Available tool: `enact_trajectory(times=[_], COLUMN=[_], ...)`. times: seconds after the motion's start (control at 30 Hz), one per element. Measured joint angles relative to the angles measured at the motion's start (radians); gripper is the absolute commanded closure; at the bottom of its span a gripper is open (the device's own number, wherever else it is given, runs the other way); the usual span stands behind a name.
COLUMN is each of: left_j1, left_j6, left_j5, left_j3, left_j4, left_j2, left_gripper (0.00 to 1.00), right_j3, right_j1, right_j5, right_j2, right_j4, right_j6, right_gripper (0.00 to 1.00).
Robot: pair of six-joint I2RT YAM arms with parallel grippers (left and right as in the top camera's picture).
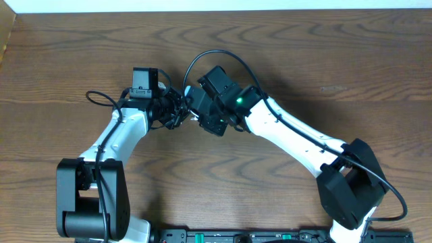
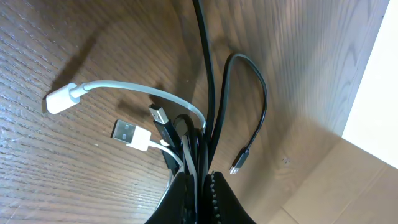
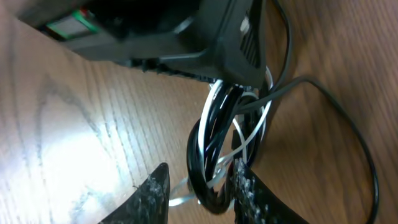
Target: Untangle cables
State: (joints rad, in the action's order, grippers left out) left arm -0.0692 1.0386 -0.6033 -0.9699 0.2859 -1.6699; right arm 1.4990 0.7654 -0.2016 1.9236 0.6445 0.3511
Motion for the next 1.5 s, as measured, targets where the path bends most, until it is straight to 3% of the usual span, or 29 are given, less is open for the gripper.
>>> enact_trajectory(times=[0.17,0.23,0.37,0.63,1.03,1.07,1.1,1.27,1.5], left_j1=[0.000,0.000,0.000,0.000,0.000,0.000,0.000,0.000,0.000], left_j6=[0.000,0.000,0.000,0.000,0.000,0.000,0.000,0.000,0.010], left_j5=[0.000,0.000,-0.001,0.012,0.042,0.042,0.042,0.017,-0.107], left_j3=[0.000,0.000,0.000,0.000,0.000,0.000,0.000,0.000,0.000], left_j4=[0.000,0.001,0.000,0.002,0.001,0.001,0.001,0.001,0.000], left_j2=[0.000,0.000,0.000,0.000,0.000,0.000,0.000,0.000,0.000], left_gripper=[0.92,0.93,0.93,0.93,0.92,0.93,0.92,0.92,0.93], right_j3=[-0.012,-0.012,-0.013,-0.013,-0.013,-0.013,-0.013,-0.013,-0.013], right_j1=[0.000,0.000,0.000,-0.015,-0.218,-0.233,-0.259,-0.263,-0.141], right_j5=[0.000,0.000,-0.008,-0.110,-0.563,-0.585,-0.618,-0.625,-0.434], right_j2=[0.000,0.000,0.000,0.000,-0.057,-0.058,-0.058,-0.058,-0.058], right_j4=[-0.012,-0.015,-0.015,-0.029,-0.032,-0.026,-0.013,0.016,-0.008], right_j6=[-0.001,-0.001,0.000,0.000,0.000,0.000,0.000,0.000,0.003], right_gripper=[0.84,0.97,0.99,0.99,0.99,0.82,0.76,0.74,0.75])
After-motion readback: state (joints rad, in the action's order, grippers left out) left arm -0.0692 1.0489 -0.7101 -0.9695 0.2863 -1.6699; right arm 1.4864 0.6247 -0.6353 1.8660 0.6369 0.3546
